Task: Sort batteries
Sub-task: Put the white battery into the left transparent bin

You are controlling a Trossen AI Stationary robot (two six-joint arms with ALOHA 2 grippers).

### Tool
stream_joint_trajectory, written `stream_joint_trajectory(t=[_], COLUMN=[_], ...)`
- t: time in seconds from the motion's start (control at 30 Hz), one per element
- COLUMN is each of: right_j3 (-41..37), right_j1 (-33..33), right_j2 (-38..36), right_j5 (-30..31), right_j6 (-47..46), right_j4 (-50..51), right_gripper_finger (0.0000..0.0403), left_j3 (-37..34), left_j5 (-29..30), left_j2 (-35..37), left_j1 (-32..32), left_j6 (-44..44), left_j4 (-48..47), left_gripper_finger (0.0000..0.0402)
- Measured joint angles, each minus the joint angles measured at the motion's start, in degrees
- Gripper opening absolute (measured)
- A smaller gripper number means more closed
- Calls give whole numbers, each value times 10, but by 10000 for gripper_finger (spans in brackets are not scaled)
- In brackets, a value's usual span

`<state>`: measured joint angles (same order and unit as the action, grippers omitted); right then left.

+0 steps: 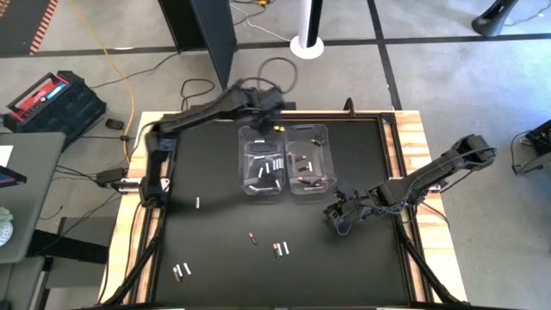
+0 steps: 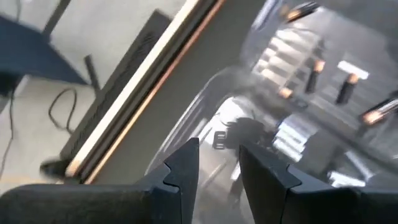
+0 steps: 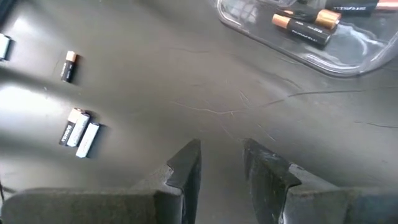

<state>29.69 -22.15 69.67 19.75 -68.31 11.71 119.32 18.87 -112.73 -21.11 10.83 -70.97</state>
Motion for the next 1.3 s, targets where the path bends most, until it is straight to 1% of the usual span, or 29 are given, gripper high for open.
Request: stream_joint_trajectory(t=[0.17,0.27,0.37,0.5,0.63,0.77,0.9,1.03,1.17,1.3], right_j3=[0,0,0,0,0,0,0,0,0,0], right_j1=[0,0,0,0,0,0,0,0,0,0], right_j2=[0,0,0,0,0,0,0,0,0,0], right_j5=[0,0,0,0,0,0,0,0,0,0], right_j6=[0,0,11,13,13,14,14,14,14,14], right_j4=[1,3,3,3,3,3,3,2,2,3], right_gripper_finger=[137,137,137,137,137,137,137,137,137,137], left_j3=[-191,-300,-394,-497,-571,-630,-674,-718,-757,-797], left_j5=[15,23,24,21,-9,-43,-74,-103,-135,-177], left_j2=[152,247,335,434,504,533,535,535,535,535], left_j1=[3,10,17,30,39,46,50,50,50,50], left_j6=[68,141,225,331,403,448,495,537,552,565], left_j4=[58,76,76,74,74,70,44,43,51,81], left_gripper_finger=[110,110,110,110,110,110,110,110,110,110])
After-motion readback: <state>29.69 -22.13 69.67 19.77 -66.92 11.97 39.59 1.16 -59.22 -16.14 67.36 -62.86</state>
